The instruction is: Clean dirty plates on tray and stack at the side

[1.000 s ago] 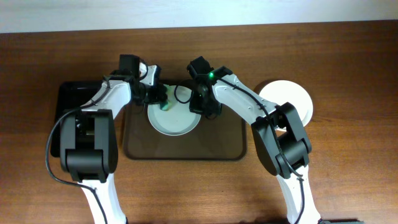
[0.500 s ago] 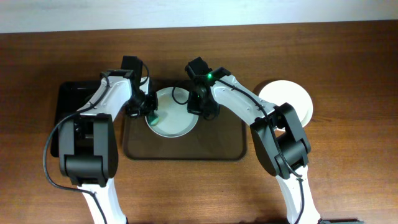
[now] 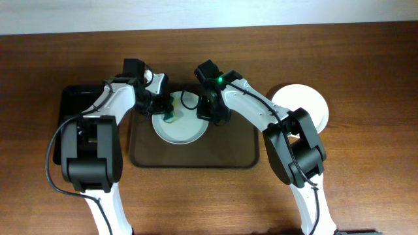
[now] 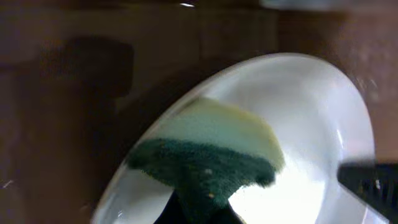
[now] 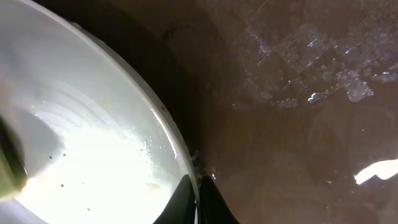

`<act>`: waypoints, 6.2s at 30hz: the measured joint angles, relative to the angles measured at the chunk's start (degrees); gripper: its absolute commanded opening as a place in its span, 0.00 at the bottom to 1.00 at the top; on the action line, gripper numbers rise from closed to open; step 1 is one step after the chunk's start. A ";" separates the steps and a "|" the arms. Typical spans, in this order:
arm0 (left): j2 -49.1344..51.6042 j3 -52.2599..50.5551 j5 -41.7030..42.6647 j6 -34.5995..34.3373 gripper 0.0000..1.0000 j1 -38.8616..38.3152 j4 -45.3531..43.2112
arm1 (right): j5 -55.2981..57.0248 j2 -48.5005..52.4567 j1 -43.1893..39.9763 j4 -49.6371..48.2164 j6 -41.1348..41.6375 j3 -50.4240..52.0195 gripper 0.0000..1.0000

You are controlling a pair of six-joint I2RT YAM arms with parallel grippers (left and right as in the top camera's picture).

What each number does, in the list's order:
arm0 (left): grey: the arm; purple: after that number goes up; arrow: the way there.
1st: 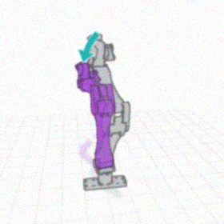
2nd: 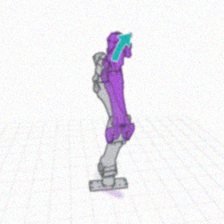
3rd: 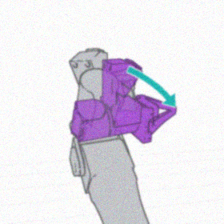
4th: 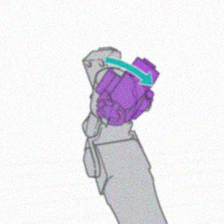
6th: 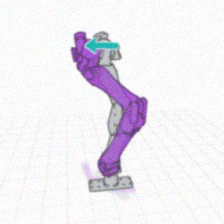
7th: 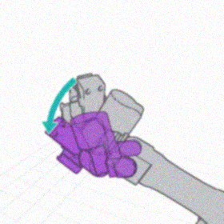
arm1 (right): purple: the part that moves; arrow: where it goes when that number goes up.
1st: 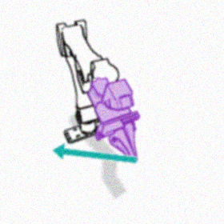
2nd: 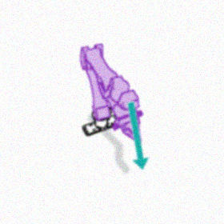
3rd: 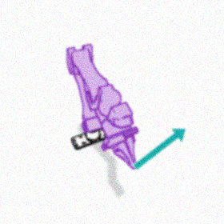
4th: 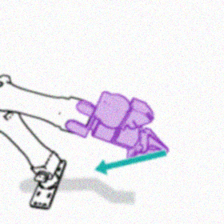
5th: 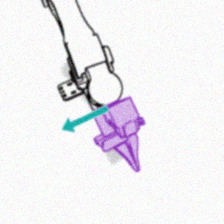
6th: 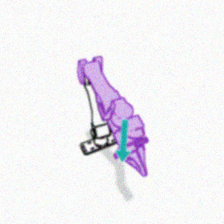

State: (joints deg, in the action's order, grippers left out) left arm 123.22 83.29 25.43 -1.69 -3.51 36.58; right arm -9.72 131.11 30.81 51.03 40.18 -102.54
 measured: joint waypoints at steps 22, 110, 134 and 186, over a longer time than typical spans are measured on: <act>6.23 34.38 -21.90 -11.43 0.00 0.92 34.40 | -0.85 0.00 -0.42 2.19 -0.81 0.00 0.04; 7.08 37.81 -20.94 -11.43 0.00 1.86 33.97 | 10.23 -24.39 -44.59 16.74 -17.49 9.75 0.04; 6.95 48.89 -24.92 -8.57 0.00 4.22 50.95 | 2.36 -26.36 -42.27 8.20 -21.20 19.41 0.77; -17.77 44.76 -29.79 -6.84 0.99 19.06 46.80 | 10.08 -49.05 -24.55 25.73 -28.37 -7.63 0.98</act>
State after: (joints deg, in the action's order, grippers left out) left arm 105.45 128.05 -4.36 -8.54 15.55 83.37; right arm 0.36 82.06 6.26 76.75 11.81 -110.17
